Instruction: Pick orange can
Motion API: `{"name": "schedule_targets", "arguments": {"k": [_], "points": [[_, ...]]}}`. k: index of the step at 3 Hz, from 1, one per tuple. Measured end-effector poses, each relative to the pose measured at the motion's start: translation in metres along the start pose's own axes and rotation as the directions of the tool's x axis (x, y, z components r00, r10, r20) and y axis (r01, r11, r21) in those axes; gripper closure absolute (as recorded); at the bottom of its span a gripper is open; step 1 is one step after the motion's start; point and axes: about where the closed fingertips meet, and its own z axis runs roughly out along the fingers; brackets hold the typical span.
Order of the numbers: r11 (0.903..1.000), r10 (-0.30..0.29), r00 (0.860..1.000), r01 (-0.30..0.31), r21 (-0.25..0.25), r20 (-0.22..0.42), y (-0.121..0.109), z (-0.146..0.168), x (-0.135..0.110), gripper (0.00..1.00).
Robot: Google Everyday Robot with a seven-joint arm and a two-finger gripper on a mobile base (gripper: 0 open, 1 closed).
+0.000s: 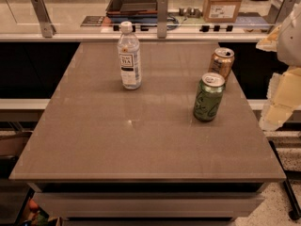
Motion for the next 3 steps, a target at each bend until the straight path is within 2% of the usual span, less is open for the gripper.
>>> {"name": "schedule_targets", "arguments": {"k": [1,2,3], "points": [[1.0,0.0,1.0,0.0,0.003,0.002,-0.001,0.0,0.0,0.0],[0.9995,0.021,0.999,-0.022,0.023,0.035,-0.019,0.006,0.002,0.0],[0.998,0.029,0.996,-0.034,0.053,0.089,-0.047,0.01,0.007,0.0]]}}
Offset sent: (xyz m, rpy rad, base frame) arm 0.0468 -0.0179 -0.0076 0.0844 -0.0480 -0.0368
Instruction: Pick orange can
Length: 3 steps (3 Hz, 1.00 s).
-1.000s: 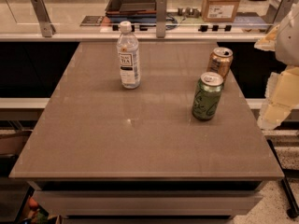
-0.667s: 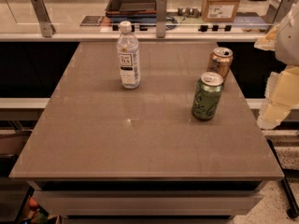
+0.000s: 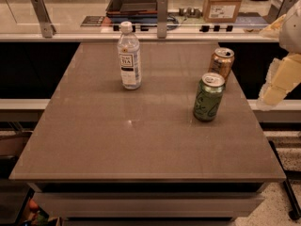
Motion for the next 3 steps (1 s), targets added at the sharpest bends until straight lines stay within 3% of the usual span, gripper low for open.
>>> {"name": "schedule_targets", "arguments": {"k": [1,2,3], "points": [[0.9988,0.012,0.997,-0.015,0.046,0.073,-0.028,0.003,0.007,0.0],[0.9919,0.077,0.981,-0.093,0.087,0.176,-0.055,0.017,0.022,0.0],[0.9783,0.14,0.948,-0.177,0.108,0.287,-0.082,0.033,0.038,0.0]]}}
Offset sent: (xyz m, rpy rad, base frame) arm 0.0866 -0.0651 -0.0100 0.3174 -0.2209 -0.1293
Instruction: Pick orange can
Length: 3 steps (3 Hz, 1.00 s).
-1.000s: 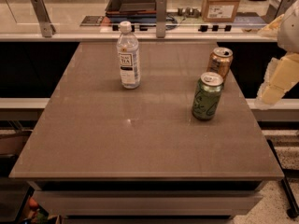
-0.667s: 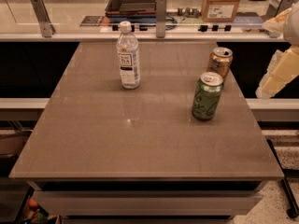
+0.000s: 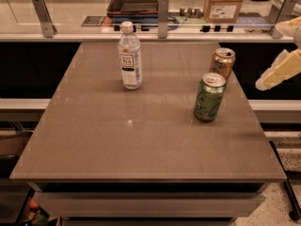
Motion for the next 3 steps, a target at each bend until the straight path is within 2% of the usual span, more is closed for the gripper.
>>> {"name": "schedule_targets", "arguments": {"k": [1,2,3], "points": [[0.9985,0.05,0.995,-0.052,0.018,0.087,-0.019,0.02,0.014,0.0],[0.9948,0.1,0.977,-0.102,0.001,0.191,-0.026,0.051,0.027,0.0],[0.9897,0.142,0.943,-0.141,-0.022,0.301,-0.027,0.08,0.037,0.0]]}}
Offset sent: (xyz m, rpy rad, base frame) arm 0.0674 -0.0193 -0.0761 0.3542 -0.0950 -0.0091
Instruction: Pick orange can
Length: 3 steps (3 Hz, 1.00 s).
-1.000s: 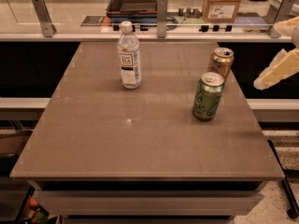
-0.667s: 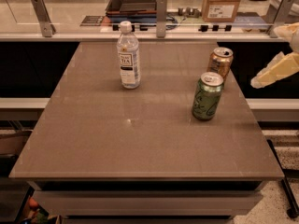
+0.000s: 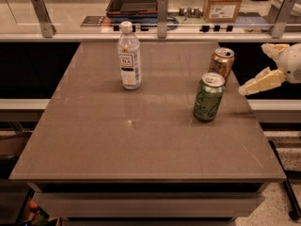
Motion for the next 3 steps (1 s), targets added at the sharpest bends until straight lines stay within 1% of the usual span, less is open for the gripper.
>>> {"name": "schedule_targets", "arguments": {"k": [1,2,3], "points": [[0.9996,0.027,0.992,-0.026,-0.012,0.123,0.002,0.023,0.009,0.0],[0.999,0.036,0.976,-0.029,-0.033,0.217,0.004,0.039,0.004,0.0],[0.9979,0.037,0.959,-0.02,-0.061,0.28,0.006,0.056,-0.006,0.0]]}}
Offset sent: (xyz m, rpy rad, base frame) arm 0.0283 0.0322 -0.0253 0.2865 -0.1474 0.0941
